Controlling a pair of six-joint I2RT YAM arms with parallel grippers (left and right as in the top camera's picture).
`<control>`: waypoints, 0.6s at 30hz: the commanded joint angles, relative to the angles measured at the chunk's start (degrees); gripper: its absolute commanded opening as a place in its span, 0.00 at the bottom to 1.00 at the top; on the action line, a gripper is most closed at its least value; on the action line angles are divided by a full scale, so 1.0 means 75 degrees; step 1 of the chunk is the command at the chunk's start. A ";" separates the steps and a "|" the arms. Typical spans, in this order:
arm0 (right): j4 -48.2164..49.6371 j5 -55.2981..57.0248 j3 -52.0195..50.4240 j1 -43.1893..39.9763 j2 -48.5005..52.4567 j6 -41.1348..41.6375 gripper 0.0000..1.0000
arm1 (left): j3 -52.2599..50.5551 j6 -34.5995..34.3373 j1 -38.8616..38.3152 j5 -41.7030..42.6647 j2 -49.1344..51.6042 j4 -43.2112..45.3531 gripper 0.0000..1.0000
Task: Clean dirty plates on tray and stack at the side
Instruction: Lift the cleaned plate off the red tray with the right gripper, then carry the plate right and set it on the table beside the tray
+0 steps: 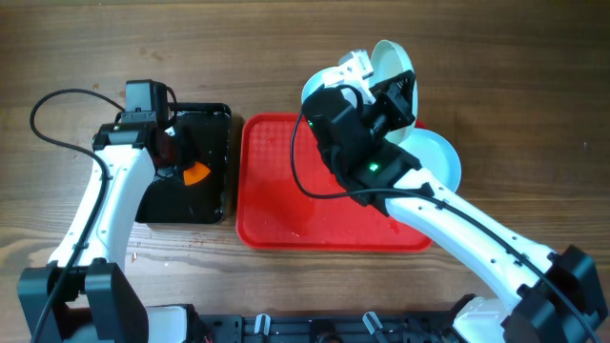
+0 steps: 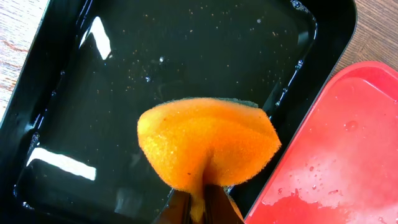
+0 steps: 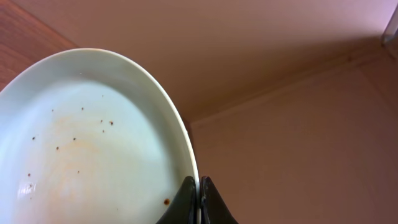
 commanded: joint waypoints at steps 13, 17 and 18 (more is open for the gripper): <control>-0.3212 -0.6219 0.0009 -0.1853 -0.0003 0.7621 0.05 | 0.0047 -0.0067 0.0041 0.0064 0.0044 0.0017 0.04; -0.3104 -0.8478 0.0125 -0.2891 -0.0472 0.8606 0.05 | 0.0047 -0.0070 0.0041 0.0064 0.0044 -0.0061 0.04; -0.3101 -0.8859 0.0125 -0.3255 -0.0638 0.8644 0.05 | 0.0047 -0.0070 0.0041 0.0064 0.0044 -0.0064 0.04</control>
